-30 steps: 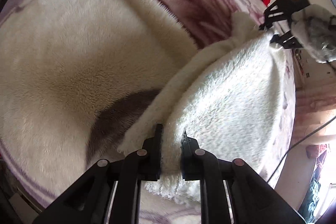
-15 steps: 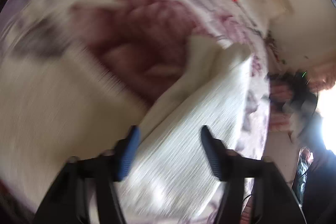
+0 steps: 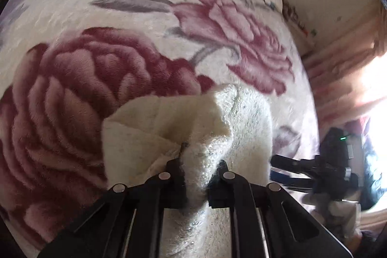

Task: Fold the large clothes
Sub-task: 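Fold the held cardigan side over the body with the left gripper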

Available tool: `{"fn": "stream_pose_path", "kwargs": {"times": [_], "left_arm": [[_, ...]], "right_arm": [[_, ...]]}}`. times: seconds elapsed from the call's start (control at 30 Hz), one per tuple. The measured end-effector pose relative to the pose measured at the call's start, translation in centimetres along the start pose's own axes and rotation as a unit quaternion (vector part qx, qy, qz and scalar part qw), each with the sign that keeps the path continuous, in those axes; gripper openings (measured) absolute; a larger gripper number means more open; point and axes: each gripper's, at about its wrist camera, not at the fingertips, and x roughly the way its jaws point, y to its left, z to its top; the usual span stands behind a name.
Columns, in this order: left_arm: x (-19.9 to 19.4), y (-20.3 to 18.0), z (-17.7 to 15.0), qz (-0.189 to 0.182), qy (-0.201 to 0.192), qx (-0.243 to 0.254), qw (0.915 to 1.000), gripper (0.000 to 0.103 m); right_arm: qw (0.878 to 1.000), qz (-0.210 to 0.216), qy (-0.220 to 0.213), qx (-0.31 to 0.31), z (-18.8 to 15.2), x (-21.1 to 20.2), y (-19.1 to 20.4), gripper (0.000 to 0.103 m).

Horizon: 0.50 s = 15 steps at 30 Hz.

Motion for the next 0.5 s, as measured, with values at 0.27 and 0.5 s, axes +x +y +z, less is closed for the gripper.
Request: {"fn": "stream_pose_path", "kwargs": {"times": [0.27, 0.5], "left_arm": [[1.5, 7.3, 2.0, -0.028, 0.005, -0.122, 0.9922, 0.009], [1.7, 10.3, 1.4, -0.117, 0.039, -0.161, 0.9792, 0.020]], "right_arm": [[0.998, -0.002, 0.031, -0.047, 0.7, 3.7, 3.6, 0.076], [0.991, -0.081, 0.025, -0.100, 0.7, 4.6, 6.9, 0.076]]}}
